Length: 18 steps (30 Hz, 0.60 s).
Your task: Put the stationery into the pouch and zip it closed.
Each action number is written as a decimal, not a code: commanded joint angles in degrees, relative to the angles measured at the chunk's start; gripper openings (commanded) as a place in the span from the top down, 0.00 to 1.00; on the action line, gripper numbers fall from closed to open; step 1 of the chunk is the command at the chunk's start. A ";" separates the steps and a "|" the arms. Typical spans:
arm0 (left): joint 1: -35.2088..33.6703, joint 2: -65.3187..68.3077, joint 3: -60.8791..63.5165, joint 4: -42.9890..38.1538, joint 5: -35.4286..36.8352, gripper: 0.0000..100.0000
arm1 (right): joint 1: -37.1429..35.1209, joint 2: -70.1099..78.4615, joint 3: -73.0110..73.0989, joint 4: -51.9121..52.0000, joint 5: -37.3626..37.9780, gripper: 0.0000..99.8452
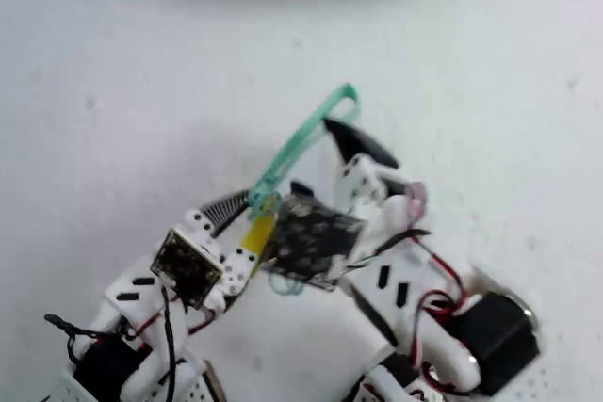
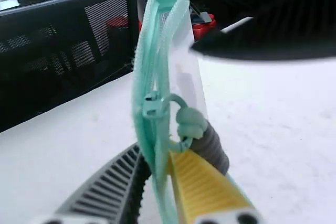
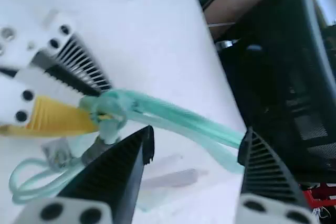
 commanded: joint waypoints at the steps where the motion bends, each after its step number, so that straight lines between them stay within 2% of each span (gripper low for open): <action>1: -4.00 -0.75 1.85 -6.42 0.35 0.98 | 4.09 -1.19 -3.43 -4.26 -7.38 0.76; 8: -3.91 -0.75 2.81 -8.97 0.35 0.98 | 4.53 -2.42 -2.55 -0.31 -20.57 0.76; 14: -3.82 -0.75 3.16 -8.53 0.35 0.98 | 4.53 -6.29 7.82 3.03 -20.57 0.76; 18: -3.74 -0.75 3.25 -8.53 0.35 0.98 | 2.95 -11.12 17.41 0.48 -20.57 0.76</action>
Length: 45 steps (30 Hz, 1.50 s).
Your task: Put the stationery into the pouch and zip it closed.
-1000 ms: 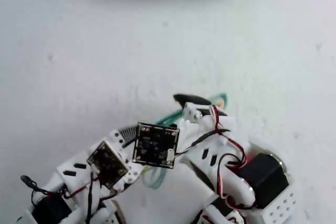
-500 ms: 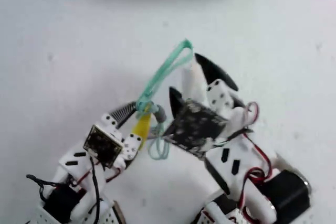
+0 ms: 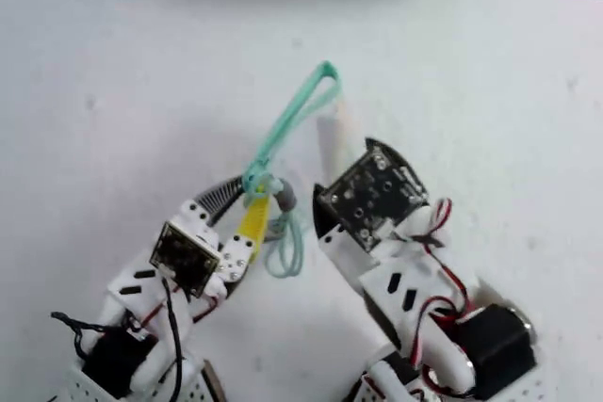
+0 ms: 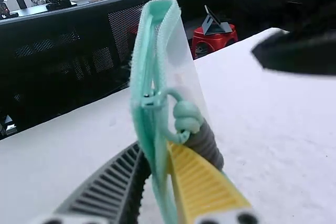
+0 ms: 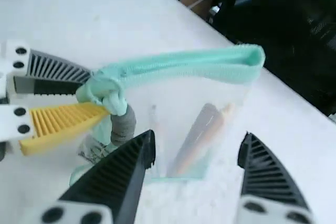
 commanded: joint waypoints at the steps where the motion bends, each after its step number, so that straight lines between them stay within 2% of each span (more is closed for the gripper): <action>1: 0.31 -0.75 -0.62 -1.67 0.26 0.98 | -2.59 -5.05 6.33 -3.21 -0.26 0.76; 5: 2.95 -0.75 0.79 -1.93 -0.09 0.98 | -11.74 -8.40 11.52 -7.78 0.00 0.76; 7: 3.65 -0.75 1.32 -2.02 -0.09 0.98 | -13.49 -7.16 11.87 -8.84 0.00 0.76; 14: 3.47 -0.75 1.14 -2.02 -0.18 0.98 | -11.21 1.36 11.43 -11.38 0.00 0.76; 21: 3.47 -0.75 1.14 -1.76 -0.18 0.98 | -11.21 3.47 11.25 -17.98 0.00 0.76; 28: 3.56 -0.75 1.14 -1.76 -0.18 0.98 | -11.30 6.20 11.34 -20.62 0.09 0.88; 35: 3.56 -0.75 1.14 -1.67 -0.18 0.98 | -10.95 12.97 11.08 -21.32 0.09 0.91; 38: 3.47 -0.75 1.05 -1.67 -0.18 0.98 | -8.57 11.38 8.88 -21.49 0.09 0.98; 42: 3.47 -0.75 0.44 -1.67 -0.18 0.97 | -3.38 5.93 4.57 -21.32 0.09 0.99; 45: 3.47 -0.75 0.35 -2.11 0.09 0.96 | -2.42 3.74 3.52 -20.88 0.09 0.98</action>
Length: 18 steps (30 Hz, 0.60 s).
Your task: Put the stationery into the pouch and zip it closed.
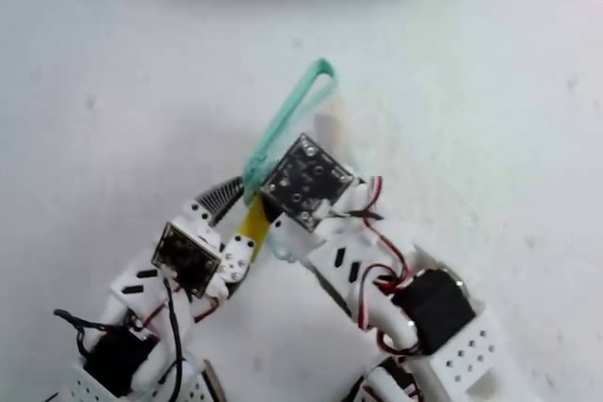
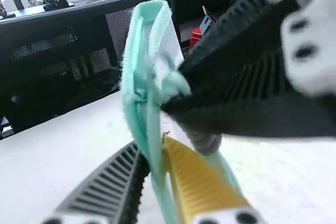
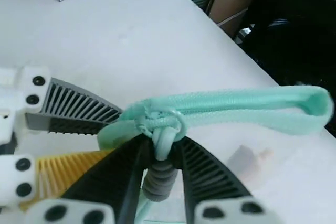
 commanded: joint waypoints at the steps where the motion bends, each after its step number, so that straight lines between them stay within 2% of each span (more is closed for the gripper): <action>1: 1.27 -0.13 -1.14 -1.05 0.26 0.93 | 1.98 -2.15 -4.31 -0.57 0.00 0.98; 4: 1.01 -0.13 -1.05 -0.70 3.78 0.84 | 1.89 -1.63 -4.31 0.92 0.00 0.98; 8: -2.59 -0.13 -1.05 -1.05 13.71 0.80 | 1.89 -1.80 -4.66 2.77 0.00 0.98; 13: -1.89 -0.13 -1.05 -1.05 13.36 0.80 | 1.54 -1.36 -11.52 9.45 0.00 0.98; 18: 1.63 -0.13 -0.62 -1.05 13.27 0.80 | -3.38 -1.19 -19.08 17.36 0.00 0.98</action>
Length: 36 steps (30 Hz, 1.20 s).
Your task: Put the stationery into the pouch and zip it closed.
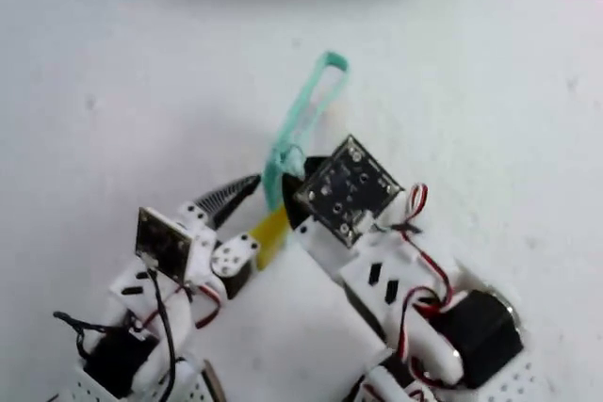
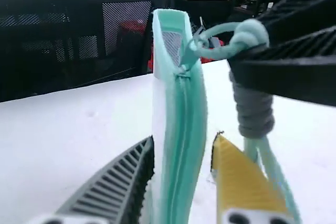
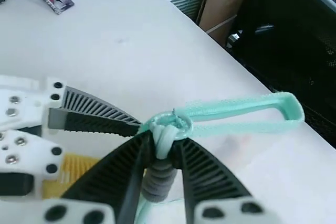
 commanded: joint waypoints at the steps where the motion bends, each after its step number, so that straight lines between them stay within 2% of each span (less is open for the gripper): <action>1: 3.30 -0.04 -0.62 -0.79 0.53 0.80 | -2.95 -0.48 -5.80 3.65 0.09 0.98; 9: 3.74 -0.04 0.97 -3.78 0.26 0.86 | -3.12 -0.40 -6.15 5.49 0.09 0.98; 13: 5.23 -0.04 5.10 -9.23 -4.22 0.90 | -3.21 0.92 -7.38 5.76 0.09 0.98; 17: 9.27 -0.04 6.24 -10.11 -9.23 0.97 | -3.56 6.20 -15.91 9.45 0.09 0.98; 23: 7.16 -0.04 5.27 -10.11 -11.25 0.98 | -4.70 13.67 -28.92 14.90 0.09 0.98; 26: 4.88 -0.04 2.29 -7.47 -11.25 0.98 | -4.09 16.13 -30.24 16.22 3.16 0.98; 29: 3.38 -0.04 -2.55 -0.88 -11.25 0.98 | -1.01 17.54 -30.24 16.13 8.09 0.98; 33: 2.95 -0.04 -7.91 6.59 -11.25 0.98 | 5.58 18.24 -30.15 15.08 8.53 0.98; 36: 2.95 -0.04 -8.44 7.74 -11.25 0.98 | 8.57 18.07 -27.87 13.14 8.79 0.98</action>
